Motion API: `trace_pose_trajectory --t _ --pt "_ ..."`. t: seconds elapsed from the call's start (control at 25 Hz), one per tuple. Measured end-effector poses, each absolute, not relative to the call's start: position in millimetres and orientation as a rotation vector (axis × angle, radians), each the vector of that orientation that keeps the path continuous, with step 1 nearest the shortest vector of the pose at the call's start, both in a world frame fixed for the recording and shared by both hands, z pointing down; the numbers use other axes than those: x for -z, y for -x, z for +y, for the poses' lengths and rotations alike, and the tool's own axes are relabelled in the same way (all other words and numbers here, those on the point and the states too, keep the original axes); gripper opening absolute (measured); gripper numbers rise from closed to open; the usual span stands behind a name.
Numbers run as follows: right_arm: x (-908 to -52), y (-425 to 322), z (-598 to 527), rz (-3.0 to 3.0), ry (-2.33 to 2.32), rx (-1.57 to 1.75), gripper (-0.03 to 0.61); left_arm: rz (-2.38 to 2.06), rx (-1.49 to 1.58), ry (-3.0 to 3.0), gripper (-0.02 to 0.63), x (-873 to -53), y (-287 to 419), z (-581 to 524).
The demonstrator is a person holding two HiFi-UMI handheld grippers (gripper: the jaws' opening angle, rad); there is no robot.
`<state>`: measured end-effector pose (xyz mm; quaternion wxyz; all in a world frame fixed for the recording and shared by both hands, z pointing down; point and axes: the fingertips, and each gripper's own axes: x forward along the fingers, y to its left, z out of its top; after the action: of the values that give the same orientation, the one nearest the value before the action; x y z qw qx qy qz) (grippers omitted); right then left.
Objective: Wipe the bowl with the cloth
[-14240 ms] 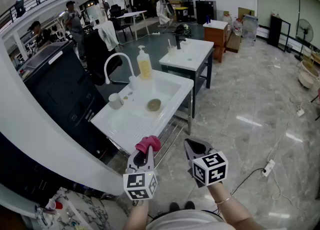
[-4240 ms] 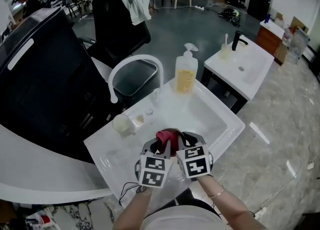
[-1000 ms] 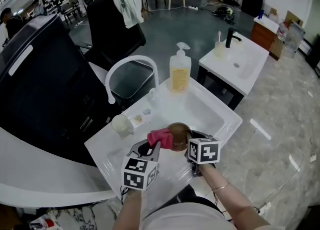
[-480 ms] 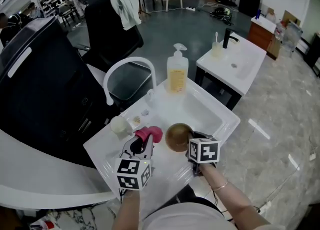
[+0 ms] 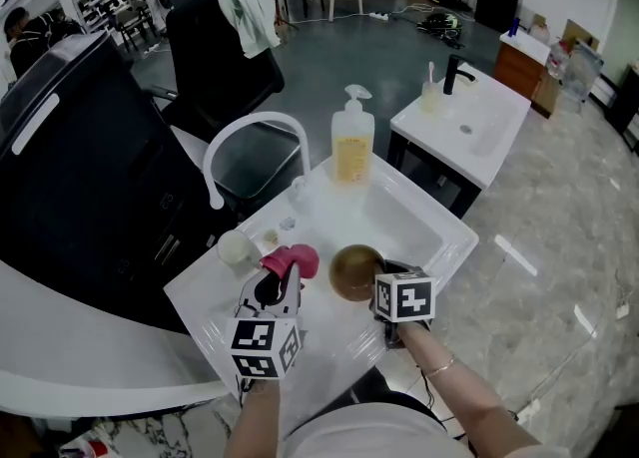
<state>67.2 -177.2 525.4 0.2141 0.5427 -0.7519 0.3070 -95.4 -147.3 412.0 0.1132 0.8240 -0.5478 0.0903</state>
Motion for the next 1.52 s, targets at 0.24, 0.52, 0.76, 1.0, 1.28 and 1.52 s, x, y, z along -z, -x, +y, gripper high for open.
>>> trace_pose_trajectory --t 0.24,0.52,0.76,1.0,1.28,1.52 --pt "-533.9 -61.5 -188.4 -2.076 -1.475 -0.821 0.018 -1.63 -0.247 -2.395 0.046 -415.3 98.4 -152.6" --pt "-551.0 -50.7 -202.0 -2.053 -1.427 -0.815 0.018 -1.669 -0.23 -2.36 0.046 -416.5 108.7 -159.4" --pt "-575.0 -42.3 -216.4 -2.019 -1.376 -0.831 0.018 -1.693 -0.23 -2.329 0.047 -422.7 116.1 -167.8" --pt "-603.4 -32.4 -231.4 -1.976 -1.313 -0.839 0.018 -1.712 -0.235 -2.294 0.046 -429.5 123.7 -175.7" --pt "-640.5 -21.4 -245.9 -1.901 -1.232 -0.818 0.018 -1.737 -0.226 -2.251 0.047 -433.5 133.0 -181.9" --pt "-673.4 -7.6 -250.2 -1.862 -1.151 -0.839 0.018 -1.756 -0.231 -2.215 0.046 -439.2 142.7 -185.8"
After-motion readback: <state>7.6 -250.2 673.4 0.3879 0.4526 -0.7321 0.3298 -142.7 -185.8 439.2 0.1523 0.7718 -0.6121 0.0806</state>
